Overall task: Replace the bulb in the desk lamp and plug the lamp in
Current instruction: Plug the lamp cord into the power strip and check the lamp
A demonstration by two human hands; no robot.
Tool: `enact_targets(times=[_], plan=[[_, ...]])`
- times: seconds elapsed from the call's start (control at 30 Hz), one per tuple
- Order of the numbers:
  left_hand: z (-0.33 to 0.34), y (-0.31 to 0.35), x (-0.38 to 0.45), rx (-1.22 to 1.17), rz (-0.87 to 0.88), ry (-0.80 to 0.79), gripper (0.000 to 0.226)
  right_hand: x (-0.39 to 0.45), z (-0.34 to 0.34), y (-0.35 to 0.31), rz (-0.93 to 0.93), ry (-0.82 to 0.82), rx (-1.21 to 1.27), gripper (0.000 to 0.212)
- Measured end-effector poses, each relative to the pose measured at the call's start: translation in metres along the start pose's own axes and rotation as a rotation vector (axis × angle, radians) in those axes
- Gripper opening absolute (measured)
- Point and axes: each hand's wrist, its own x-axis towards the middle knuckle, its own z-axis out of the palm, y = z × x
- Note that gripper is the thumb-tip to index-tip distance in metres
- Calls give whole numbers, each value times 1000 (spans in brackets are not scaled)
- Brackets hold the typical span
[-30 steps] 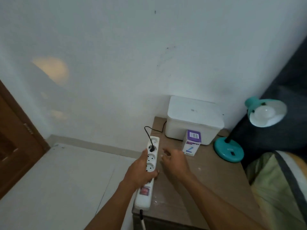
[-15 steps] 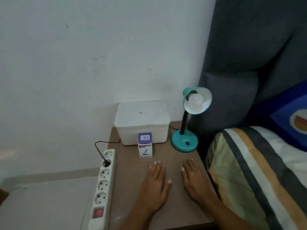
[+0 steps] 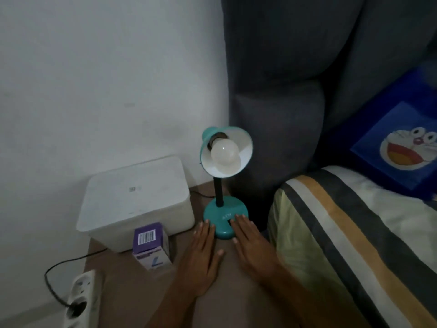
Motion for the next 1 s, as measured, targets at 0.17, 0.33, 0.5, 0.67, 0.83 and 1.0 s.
enact_targets(times=[0.17, 0.33, 0.5, 0.67, 0.83, 1.0], plan=[[3, -1, -1, -3, 56, 41, 80, 0, 5, 1, -39, 49, -21, 52], [-1, 5, -3, -13, 37, 27, 76, 1, 5, 0, -48, 69, -10, 50], [0, 3, -3, -34, 0, -2, 85, 0, -2, -5, -57, 66, 1, 50], [-3, 6, -1, -48, 6, 12, 82, 1, 1, -3, -41, 73, 26, 50], [-7, 8, -2, -35, 25, 38, 86, 1, 1, -2, -47, 75, 19, 50], [-7, 9, -1, -16, 20, 38, 79, 2, 1, -2, -36, 57, 21, 51]])
